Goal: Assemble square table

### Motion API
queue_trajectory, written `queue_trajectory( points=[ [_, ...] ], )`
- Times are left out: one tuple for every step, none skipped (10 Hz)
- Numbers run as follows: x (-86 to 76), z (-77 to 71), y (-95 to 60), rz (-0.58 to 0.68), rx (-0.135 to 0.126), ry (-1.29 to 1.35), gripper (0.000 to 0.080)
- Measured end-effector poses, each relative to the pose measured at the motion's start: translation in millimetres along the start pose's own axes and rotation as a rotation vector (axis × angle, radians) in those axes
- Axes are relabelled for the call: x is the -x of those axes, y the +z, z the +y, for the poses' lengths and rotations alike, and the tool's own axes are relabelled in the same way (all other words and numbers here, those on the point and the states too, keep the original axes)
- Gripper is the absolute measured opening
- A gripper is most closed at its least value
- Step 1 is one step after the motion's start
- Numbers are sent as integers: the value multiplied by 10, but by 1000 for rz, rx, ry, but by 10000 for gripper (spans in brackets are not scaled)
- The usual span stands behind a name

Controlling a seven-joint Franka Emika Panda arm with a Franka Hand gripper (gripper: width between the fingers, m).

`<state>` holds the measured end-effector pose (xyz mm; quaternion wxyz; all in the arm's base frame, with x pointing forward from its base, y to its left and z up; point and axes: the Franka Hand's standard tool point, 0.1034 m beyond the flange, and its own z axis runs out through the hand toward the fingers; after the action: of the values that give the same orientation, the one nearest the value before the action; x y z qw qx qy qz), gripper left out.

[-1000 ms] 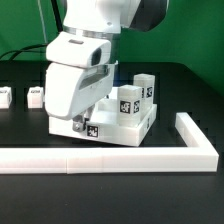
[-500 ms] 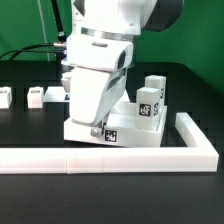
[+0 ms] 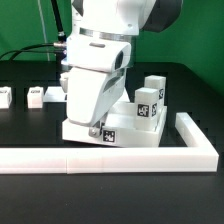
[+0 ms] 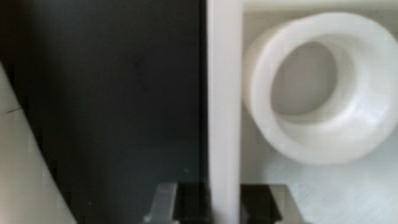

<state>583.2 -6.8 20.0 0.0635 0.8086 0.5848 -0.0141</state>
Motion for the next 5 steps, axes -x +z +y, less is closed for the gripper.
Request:
queue_trajectory(
  points=[
    [-67,-17,10,0,-2,-19,64],
    [-158,-14,18,2,-4,-43,64],
    [-218,1,22,3,0,-74,64],
    [-194,7,24,3,-1,-64,64],
    [-182,12,25,2,-1,-68,64]
  ],
)
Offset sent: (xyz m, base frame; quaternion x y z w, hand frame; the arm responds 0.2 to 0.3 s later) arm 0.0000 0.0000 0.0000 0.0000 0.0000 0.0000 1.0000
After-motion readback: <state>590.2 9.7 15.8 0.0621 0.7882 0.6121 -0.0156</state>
